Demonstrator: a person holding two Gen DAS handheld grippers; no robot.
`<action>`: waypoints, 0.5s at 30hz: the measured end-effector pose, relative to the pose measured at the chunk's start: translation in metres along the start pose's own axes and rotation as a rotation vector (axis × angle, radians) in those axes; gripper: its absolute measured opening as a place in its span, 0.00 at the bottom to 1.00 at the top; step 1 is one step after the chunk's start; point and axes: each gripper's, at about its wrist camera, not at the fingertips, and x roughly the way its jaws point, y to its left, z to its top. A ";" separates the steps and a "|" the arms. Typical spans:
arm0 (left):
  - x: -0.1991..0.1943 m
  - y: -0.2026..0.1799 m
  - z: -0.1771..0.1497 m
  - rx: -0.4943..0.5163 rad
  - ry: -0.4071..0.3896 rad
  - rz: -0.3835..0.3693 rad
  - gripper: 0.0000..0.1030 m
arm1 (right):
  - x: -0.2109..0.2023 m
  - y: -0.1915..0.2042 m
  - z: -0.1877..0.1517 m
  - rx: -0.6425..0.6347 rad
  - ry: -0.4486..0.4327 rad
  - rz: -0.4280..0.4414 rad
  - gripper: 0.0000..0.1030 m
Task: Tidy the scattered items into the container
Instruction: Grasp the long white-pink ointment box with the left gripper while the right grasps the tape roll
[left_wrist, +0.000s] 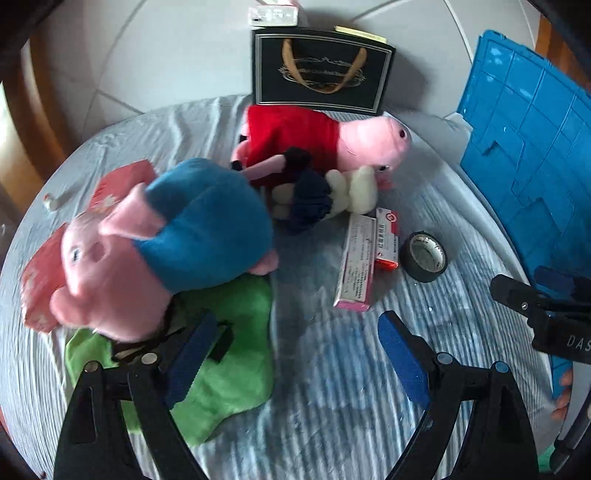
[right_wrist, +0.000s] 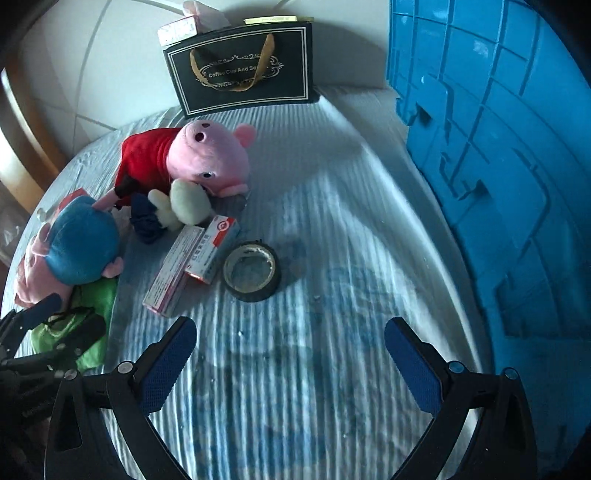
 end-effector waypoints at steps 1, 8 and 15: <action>0.011 -0.007 0.004 0.020 0.001 0.000 0.87 | 0.006 0.002 0.002 -0.007 -0.005 -0.001 1.00; 0.060 -0.024 0.019 0.060 0.059 -0.012 0.65 | 0.039 0.009 0.009 -0.034 0.004 0.005 0.79; 0.077 -0.030 0.021 0.110 0.083 -0.018 0.67 | 0.065 0.008 0.020 -0.045 0.035 0.059 0.74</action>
